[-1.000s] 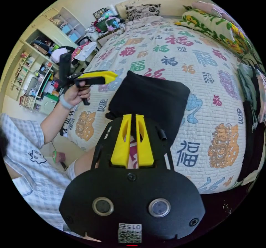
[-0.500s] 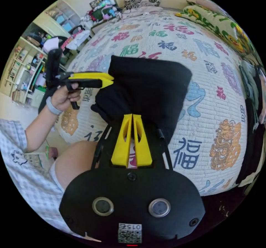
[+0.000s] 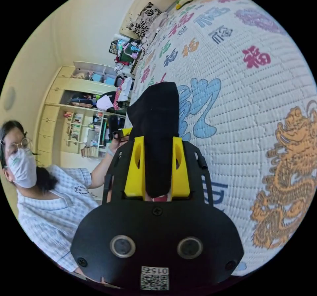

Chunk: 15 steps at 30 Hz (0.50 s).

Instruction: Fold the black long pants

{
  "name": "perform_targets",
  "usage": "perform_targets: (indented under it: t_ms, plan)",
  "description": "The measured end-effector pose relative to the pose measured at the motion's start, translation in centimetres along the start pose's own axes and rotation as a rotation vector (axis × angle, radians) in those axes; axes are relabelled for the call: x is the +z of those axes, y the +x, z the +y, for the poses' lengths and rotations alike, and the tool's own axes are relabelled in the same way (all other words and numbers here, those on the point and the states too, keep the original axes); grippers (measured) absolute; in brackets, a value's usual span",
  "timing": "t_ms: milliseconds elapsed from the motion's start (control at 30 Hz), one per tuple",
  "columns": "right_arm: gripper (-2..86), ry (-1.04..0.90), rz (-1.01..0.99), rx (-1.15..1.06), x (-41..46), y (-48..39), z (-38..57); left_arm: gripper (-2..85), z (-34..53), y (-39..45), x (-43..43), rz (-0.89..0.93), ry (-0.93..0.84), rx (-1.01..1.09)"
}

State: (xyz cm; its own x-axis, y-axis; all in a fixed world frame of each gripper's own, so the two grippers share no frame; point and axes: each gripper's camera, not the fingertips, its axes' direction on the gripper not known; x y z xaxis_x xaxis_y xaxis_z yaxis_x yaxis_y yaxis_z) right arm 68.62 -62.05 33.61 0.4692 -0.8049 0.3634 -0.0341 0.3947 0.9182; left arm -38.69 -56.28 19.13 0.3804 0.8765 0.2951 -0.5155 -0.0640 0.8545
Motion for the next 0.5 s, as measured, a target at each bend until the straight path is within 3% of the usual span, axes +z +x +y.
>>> perform_targets:
  t_ms: [167,333,500]
  plan:
    - [10.8,0.004,-0.196,0.06,0.5,4.0,0.8,14.1,-4.3,1.0,-1.2,0.017,-0.018,-0.025]
    - [7.3,0.027,-0.038,0.035,1.1,0.9,2.3,9.2,-6.0,1.8,-4.8,0.143,0.012,-0.087]
    - [6.4,0.038,-0.069,-0.097,3.1,-6.6,4.1,8.5,-4.1,8.2,-15.2,0.152,0.166,-0.009]
